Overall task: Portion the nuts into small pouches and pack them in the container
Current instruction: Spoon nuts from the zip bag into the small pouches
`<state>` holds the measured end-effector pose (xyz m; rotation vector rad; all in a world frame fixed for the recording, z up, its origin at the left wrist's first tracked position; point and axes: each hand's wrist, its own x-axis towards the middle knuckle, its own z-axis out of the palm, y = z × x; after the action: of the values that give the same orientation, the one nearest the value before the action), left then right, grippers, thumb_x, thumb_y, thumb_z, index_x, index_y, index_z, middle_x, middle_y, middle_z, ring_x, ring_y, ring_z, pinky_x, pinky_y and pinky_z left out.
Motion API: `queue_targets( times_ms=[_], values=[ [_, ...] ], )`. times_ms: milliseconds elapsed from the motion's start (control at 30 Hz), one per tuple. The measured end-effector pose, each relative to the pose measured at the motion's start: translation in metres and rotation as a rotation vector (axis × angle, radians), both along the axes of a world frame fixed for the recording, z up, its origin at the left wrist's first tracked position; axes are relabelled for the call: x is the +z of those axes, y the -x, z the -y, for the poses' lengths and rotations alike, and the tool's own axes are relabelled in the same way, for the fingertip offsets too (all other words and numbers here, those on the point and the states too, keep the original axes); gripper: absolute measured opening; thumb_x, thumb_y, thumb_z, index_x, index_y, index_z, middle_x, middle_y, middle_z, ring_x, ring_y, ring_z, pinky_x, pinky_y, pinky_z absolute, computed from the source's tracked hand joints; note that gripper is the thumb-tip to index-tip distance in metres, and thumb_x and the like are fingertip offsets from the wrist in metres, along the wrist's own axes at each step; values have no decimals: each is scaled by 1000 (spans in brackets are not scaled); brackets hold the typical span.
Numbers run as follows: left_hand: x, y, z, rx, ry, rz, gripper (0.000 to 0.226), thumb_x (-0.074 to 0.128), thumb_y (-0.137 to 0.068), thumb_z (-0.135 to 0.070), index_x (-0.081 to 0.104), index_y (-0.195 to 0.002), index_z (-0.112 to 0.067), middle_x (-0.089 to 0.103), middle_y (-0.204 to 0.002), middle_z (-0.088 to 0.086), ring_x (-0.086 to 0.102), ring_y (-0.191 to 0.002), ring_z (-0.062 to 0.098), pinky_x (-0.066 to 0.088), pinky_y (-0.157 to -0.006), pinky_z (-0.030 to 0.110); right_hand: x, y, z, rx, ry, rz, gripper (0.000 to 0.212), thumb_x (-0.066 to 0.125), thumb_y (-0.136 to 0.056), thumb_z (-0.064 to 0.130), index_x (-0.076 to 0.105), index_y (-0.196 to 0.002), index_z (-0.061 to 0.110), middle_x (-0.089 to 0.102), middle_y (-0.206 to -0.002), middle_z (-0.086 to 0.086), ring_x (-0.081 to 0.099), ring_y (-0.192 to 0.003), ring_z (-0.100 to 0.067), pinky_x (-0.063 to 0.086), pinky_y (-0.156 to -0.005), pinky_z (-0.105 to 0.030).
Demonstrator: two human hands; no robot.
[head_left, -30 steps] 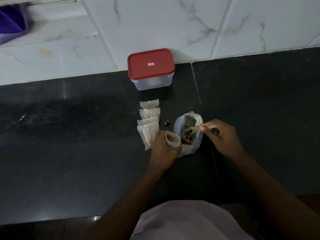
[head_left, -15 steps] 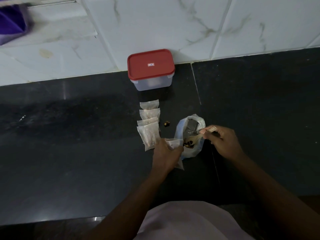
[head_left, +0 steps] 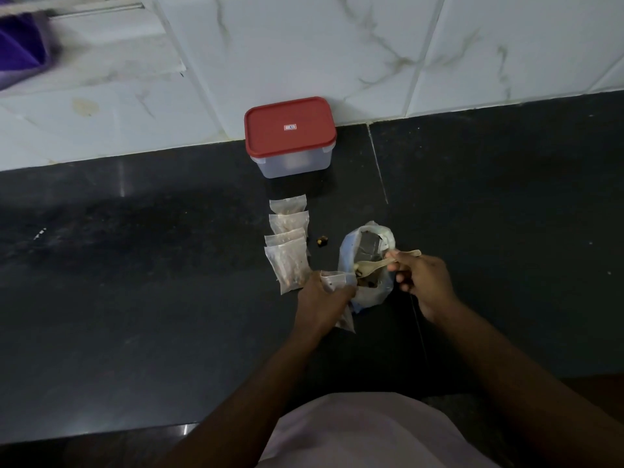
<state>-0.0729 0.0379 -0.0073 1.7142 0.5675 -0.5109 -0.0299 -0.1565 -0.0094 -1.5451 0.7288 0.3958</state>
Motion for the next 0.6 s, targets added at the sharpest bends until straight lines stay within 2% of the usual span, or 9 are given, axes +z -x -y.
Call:
queue_targets(
  times_ms=[167, 400, 467, 600],
  values=[
    [0, 4, -2, -34, 13, 8, 34, 78, -87, -23, 56, -113, -27, 65, -111, -5, 65, -98, 7, 54, -75, 23, 2, 4, -7, 40, 32, -22, 18, 68, -95, 31, 79, -97, 17, 73, -81, 3, 53, -66, -9, 40, -59, -26],
    [1, 6, -3, -53, -58, 120, 35, 81, -84, -28, 58, -111, -27, 67, -110, -6, 68, -100, 9, 61, -86, 37, 8, 6, -1, -20, -49, 22, 18, 67, -96, 27, 77, -102, 13, 70, -74, 5, 51, -65, -9, 41, -61, -27],
    [3, 4, -4, -41, -84, 167, 37, 81, -84, -29, 59, -113, -26, 66, -109, -8, 68, -100, 8, 61, -84, 34, 11, 5, 2, -60, -59, 36, 17, 65, -97, 25, 76, -101, 13, 70, -72, 6, 51, -65, -9, 41, -62, -28],
    [8, 1, -6, -38, -138, 241, 38, 83, -83, -28, 59, -112, -26, 64, -106, -12, 65, -96, 4, 54, -73, 19, 19, 2, 6, -128, -71, 93, 15, 65, -98, 24, 76, -98, 13, 68, -70, 6, 51, -64, -9, 40, -62, -28]
  ],
)
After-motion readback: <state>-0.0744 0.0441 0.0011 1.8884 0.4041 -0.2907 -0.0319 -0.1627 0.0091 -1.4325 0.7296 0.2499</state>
